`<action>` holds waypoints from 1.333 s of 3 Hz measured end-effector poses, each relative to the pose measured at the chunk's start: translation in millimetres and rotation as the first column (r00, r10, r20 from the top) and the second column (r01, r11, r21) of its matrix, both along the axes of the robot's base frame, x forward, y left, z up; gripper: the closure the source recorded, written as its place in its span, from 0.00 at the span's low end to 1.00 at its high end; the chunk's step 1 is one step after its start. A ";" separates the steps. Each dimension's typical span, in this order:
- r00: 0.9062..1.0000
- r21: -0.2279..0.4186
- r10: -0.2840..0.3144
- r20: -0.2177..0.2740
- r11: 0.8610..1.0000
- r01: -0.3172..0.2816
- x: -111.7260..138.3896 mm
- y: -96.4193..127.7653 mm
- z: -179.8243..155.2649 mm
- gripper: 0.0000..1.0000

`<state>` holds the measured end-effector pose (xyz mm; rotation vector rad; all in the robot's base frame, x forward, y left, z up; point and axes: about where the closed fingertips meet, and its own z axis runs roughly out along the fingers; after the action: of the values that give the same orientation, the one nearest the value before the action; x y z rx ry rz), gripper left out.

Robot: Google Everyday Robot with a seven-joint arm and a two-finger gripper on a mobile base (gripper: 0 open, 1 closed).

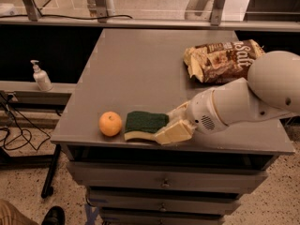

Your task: Move sponge near orange

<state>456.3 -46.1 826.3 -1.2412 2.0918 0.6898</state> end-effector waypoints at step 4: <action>1.000 -0.006 0.008 -0.010 1.000 -0.008 2.4 1.1 -1.7 0.00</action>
Offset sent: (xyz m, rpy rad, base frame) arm 0.0034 -0.0008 -0.0077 -0.0035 0.0229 0.0085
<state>458.7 -45.0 824.6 -1.2524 2.0994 0.6951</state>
